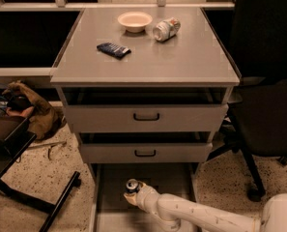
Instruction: Place pepsi can into bottom drawer
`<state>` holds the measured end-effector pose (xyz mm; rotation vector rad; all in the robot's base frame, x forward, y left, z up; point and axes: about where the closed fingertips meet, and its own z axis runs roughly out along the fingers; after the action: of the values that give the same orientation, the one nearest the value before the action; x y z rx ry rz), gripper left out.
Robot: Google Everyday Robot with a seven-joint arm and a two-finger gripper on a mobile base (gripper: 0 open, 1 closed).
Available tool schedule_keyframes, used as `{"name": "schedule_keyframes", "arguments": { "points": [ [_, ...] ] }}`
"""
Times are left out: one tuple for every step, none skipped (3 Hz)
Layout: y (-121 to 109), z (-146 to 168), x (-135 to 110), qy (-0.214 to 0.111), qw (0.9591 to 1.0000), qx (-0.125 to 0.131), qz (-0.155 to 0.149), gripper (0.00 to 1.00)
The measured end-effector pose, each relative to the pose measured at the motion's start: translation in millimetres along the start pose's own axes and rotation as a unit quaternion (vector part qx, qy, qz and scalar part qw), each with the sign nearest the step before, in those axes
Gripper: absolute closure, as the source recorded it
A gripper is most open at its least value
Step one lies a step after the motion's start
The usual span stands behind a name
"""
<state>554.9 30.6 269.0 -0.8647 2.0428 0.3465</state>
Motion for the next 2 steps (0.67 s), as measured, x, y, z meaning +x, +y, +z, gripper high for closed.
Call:
{"name": "schedule_keyframes", "arguments": {
  "points": [
    [0, 0, 0, 0.000, 1.0000, 0.000, 0.000, 1.00],
    [-16, 19, 25, 0.026, 0.9994, 0.022, 0.004, 1.00]
  ]
}}
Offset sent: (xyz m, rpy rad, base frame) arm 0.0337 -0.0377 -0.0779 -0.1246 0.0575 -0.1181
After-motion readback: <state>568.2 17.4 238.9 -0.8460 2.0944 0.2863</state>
